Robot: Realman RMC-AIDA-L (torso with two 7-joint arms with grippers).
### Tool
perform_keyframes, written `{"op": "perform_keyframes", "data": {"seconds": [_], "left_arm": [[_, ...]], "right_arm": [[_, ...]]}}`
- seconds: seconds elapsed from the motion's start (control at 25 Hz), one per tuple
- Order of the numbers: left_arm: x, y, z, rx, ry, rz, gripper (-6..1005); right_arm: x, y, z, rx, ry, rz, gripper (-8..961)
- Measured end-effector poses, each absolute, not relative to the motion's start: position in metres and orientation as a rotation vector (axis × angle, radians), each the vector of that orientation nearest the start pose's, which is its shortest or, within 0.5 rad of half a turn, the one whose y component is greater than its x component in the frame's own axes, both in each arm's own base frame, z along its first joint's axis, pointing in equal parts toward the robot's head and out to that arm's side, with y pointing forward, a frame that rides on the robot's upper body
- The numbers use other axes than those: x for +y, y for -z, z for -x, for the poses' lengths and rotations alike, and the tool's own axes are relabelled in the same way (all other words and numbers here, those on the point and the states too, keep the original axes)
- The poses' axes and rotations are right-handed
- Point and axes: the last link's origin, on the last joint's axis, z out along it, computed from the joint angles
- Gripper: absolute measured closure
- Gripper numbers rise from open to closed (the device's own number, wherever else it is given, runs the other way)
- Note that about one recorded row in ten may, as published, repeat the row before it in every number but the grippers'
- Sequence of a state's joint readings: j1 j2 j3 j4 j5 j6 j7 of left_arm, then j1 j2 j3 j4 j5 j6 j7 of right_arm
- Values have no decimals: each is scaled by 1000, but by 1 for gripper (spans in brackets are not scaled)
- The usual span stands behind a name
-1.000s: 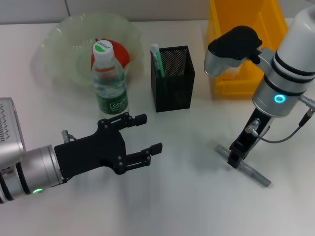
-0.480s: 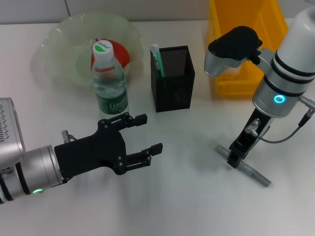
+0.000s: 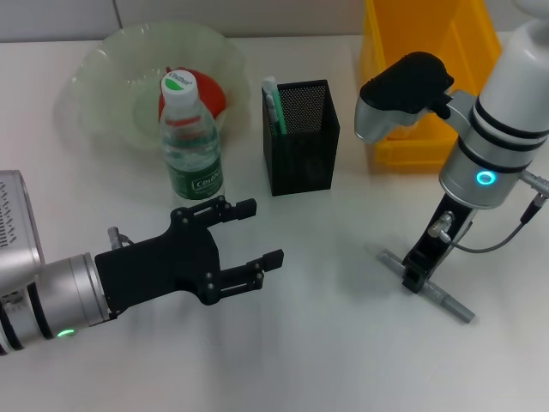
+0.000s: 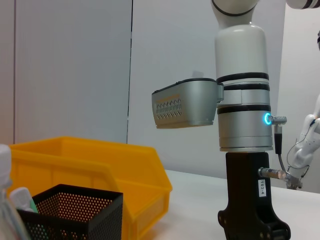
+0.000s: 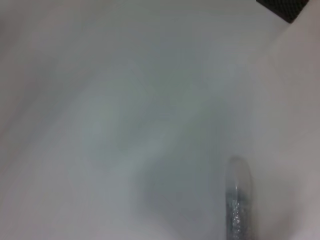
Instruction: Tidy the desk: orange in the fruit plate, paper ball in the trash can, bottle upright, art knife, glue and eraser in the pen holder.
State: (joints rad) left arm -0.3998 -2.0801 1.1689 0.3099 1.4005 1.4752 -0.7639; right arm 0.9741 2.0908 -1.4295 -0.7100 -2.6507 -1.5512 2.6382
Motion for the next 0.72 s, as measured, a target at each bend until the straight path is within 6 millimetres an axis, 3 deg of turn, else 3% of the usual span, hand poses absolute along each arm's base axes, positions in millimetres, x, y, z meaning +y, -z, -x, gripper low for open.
{"op": "perform_keyframes", "data": {"seconds": [0.72], "left_arm": [[269, 67, 274, -298, 904, 2645, 246]], "right_arm": [[363, 64, -180, 1107, 981, 2623, 813]]}}
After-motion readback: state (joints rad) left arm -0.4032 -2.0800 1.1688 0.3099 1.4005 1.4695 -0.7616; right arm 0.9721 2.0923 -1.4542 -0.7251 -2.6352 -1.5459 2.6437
